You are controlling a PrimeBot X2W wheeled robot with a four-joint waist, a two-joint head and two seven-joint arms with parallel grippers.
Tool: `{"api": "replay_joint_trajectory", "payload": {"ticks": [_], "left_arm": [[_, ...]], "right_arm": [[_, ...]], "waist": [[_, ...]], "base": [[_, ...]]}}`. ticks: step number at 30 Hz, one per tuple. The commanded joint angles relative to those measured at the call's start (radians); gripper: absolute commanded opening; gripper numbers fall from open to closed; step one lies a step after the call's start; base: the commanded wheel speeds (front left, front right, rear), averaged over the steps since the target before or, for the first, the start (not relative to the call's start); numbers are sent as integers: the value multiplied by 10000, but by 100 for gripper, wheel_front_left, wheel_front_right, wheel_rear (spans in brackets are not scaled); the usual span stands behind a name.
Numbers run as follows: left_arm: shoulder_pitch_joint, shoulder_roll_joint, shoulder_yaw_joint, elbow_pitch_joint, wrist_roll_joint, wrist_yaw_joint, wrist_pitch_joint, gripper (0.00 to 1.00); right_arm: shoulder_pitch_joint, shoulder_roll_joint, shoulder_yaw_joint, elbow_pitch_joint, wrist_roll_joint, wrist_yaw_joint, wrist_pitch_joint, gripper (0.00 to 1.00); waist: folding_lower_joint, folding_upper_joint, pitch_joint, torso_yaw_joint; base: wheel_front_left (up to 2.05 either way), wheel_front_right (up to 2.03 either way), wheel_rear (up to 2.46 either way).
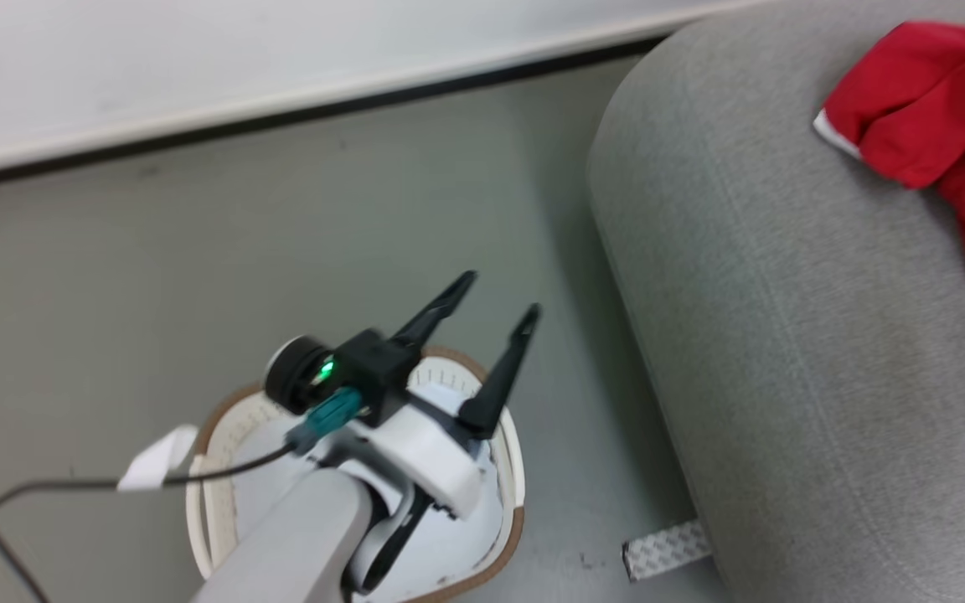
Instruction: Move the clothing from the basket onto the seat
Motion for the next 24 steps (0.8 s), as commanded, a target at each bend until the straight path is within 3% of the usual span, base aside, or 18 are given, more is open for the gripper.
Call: {"api": "replay_joint_trajectory", "payload": {"ticks": [1,9,19,24], "left_arm": [[336,187,143,92,-112,152,-273,100],[1388,305,411,662,-187,677,-1157,100],[3150,522,1417,1194,-557,1323,-1615,100],[4014,420,2232,792,-221,1435,-1607,100]], "right_arm": [[615,111,263,-539,246,-24,-32,100],[2627,413,1720,-2637,700,-22,-18,100],[4530,899,3394,-3738,923,-22,-17,100],[5234,1082,3861,-4069,449,-22,-17,100]], "waist": [[0,1,-656,-157],[0,1,-2028,271],[0,1,-3200,968],[0,1,-3491,1314]], "base": [[0,0,0],[0,0,0],[0,0,0],[0,0,0]]}}
